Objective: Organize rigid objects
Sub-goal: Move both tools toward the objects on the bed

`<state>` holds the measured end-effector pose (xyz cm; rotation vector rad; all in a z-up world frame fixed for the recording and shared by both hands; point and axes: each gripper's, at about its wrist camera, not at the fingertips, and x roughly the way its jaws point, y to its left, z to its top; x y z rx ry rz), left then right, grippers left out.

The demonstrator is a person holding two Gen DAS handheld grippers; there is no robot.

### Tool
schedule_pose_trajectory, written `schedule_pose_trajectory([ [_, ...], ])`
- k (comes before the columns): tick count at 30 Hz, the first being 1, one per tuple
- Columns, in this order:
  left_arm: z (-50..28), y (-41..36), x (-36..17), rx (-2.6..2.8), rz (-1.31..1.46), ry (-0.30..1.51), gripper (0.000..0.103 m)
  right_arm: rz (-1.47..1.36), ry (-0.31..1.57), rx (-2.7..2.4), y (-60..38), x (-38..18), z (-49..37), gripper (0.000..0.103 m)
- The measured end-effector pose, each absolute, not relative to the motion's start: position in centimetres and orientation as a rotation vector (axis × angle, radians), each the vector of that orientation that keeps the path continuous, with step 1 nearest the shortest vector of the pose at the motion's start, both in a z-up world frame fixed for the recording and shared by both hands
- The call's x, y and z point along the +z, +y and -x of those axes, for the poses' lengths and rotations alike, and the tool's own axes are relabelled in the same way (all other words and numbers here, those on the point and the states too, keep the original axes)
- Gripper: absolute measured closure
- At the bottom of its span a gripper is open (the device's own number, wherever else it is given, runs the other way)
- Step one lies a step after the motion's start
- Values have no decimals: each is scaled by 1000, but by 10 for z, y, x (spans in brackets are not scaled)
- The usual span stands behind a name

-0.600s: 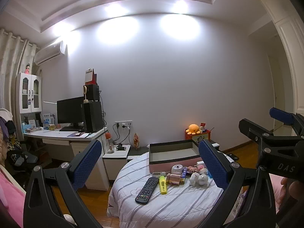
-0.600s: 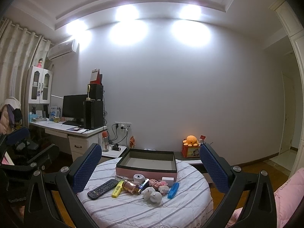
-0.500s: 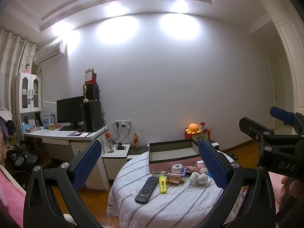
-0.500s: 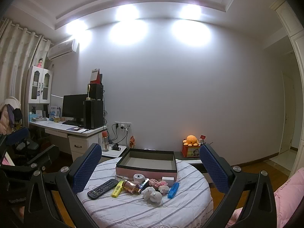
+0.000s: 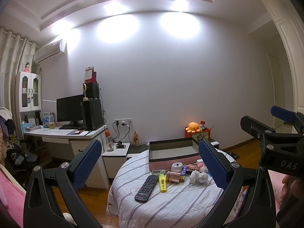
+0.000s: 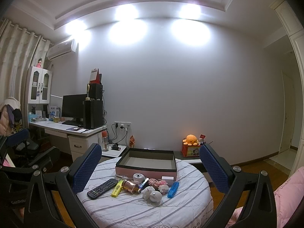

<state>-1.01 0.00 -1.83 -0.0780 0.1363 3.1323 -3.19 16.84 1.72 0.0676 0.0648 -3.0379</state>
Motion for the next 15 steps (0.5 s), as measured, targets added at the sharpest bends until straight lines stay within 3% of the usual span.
schedule_pose_trajectory([
  [15,16,0,-23,3136,112,147,0,-78,57,-3050,170,17,32,0],
])
